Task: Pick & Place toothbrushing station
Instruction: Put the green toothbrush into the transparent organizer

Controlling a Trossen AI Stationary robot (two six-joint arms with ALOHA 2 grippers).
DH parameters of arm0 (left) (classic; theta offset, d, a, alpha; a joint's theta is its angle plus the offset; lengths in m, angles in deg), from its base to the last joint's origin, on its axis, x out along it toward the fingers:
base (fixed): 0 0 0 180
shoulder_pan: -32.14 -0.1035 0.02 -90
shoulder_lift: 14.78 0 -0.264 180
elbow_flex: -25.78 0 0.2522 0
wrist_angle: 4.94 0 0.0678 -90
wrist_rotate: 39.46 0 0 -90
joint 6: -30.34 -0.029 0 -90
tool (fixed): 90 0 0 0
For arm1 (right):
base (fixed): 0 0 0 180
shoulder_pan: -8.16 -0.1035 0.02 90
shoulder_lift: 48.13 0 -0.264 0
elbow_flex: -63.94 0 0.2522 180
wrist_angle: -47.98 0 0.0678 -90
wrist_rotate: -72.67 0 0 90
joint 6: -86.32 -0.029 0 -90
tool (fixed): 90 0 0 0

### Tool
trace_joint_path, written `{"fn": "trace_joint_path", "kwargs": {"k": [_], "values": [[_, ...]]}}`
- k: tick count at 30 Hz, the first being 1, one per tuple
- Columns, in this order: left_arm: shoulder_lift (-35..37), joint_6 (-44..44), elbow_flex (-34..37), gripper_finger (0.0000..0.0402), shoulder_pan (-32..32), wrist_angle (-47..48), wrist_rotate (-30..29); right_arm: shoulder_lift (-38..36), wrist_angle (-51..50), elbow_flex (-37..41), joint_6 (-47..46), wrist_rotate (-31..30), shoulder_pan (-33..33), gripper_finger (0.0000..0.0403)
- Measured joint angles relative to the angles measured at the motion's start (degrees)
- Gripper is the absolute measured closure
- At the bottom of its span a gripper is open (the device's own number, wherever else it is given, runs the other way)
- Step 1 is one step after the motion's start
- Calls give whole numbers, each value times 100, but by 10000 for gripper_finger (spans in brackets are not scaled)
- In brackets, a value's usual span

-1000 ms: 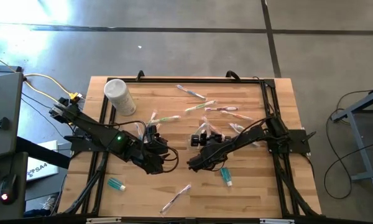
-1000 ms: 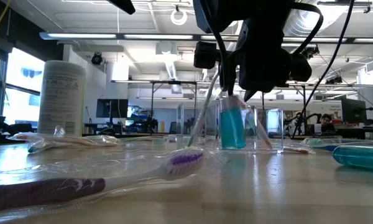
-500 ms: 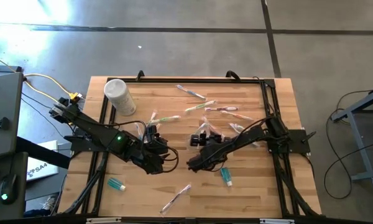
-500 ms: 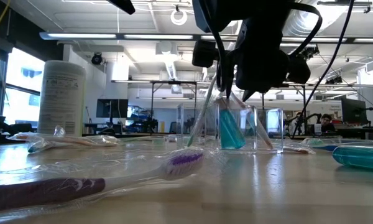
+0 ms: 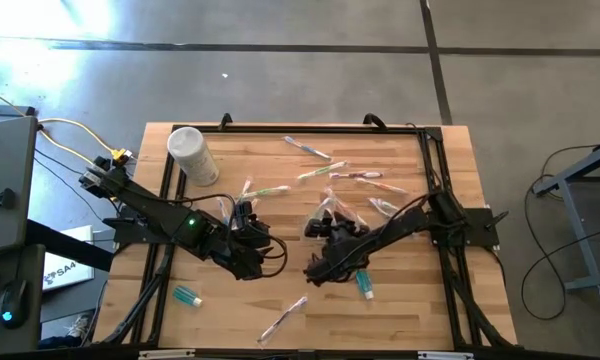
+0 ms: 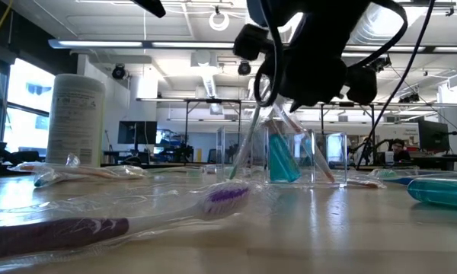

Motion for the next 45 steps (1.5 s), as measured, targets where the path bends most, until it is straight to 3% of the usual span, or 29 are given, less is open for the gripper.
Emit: {"fn": "trace_joint_path", "kwargs": {"k": [6, 10, 13, 19, 27, 31, 36, 41, 45], "values": [[0, 0, 0, 158, -1, 0, -1, -190, -280, 0, -1080, -1199, -70, 270], [0, 1, 0, 158, 0, 0, -1, -543, -802, -2, -2079, -1667, -213, 270], [0, 2, 0, 158, -1, 2, 26, -908, -1231, 2, -3205, -1618, -392, 270], [2, 2, 0, 158, -1, 10, 35, -1726, -1515, 0, -5781, -433, -727, 270], [2, 4, 0, 158, -1, 35, 47, -2974, -1524, 3, -8470, 3039, -712, 270], [2, 4, 0, 158, 1, 67, 49, -3569, -1523, 280, -8876, 3338, -619, 270], [2, 19, 0, 158, -1, 232, 63, -4429, -1521, 1184, -9259, 3560, -311, 270], [2, 14, 0, 158, 1, 243, 95, -5383, -1215, 2424, -9535, 3932, 443, 270], [2, 10, 0, 158, -1, 240, 95, -5892, -234, 3317, -9317, 4594, 1173, 270]]}}
